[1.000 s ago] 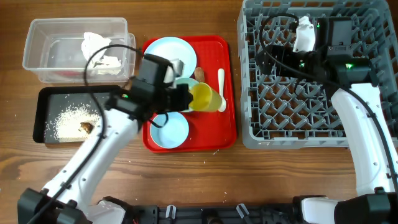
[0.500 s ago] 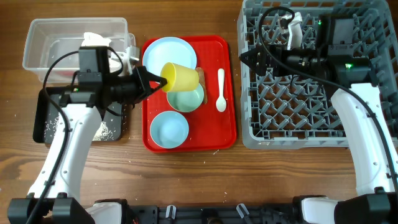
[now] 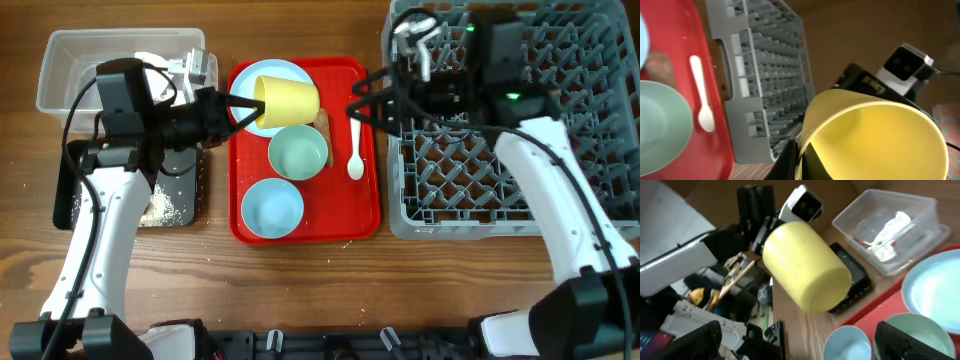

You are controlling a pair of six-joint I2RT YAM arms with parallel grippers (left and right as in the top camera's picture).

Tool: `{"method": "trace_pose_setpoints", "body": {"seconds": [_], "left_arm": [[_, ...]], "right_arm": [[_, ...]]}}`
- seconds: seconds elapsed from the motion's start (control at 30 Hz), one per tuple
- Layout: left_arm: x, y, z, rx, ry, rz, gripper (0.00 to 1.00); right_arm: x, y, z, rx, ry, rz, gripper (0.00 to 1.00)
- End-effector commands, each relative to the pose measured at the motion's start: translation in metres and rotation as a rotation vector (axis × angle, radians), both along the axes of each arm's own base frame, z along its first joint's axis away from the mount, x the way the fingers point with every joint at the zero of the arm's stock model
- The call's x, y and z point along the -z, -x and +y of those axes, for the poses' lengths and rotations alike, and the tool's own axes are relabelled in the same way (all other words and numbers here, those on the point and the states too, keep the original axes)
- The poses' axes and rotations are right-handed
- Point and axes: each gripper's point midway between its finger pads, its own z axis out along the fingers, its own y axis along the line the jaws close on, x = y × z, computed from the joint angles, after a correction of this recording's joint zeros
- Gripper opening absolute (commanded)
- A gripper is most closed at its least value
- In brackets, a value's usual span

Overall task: Sort waste into correct bins and load items into the dishwasher rack
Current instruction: 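Reach the right gripper to the yellow cup and take it from the left gripper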

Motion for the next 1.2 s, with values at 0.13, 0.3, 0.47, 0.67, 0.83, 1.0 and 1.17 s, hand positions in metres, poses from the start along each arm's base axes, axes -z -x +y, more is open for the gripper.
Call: {"method": "trace_pose_setpoints", "body": {"seconds": [0.13,0.3,0.47,0.67,0.83,1.0,1.17], "left_arm": [[-0.029,0.013,-0.005,0.084,0.080,-0.047,0.04],[-0.041,0.022,-0.009,0.153,0.136,-0.060,0.04],[-0.049,0.026,-0.011,0.186,0.161,-0.072,0.04],[-0.050,0.027,-0.011,0.194,0.167,-0.072,0.04],[-0.051,0.028,-0.011,0.198,0.175,-0.059,0.04],[-0.053,0.028,-0.011,0.201,0.177,-0.065,0.04],[-0.053,0.028,-0.011,0.201,0.177,-0.065,0.04]], "right_arm": [[-0.005,0.006,0.048,-0.098,-0.031,-0.058,1.00],[-0.004,0.003,0.054,-0.108,-0.039,-0.096,1.00],[-0.010,0.006,0.055,-0.141,-0.069,-0.134,1.00],[-0.024,0.018,0.057,-0.228,-0.130,-0.208,0.88],[-0.022,0.032,0.072,-0.283,-0.139,-0.219,0.85],[-0.022,0.034,0.075,-0.292,-0.141,-0.219,0.65],[-0.022,0.034,0.075,-0.292,-0.141,-0.221,0.60]]}}
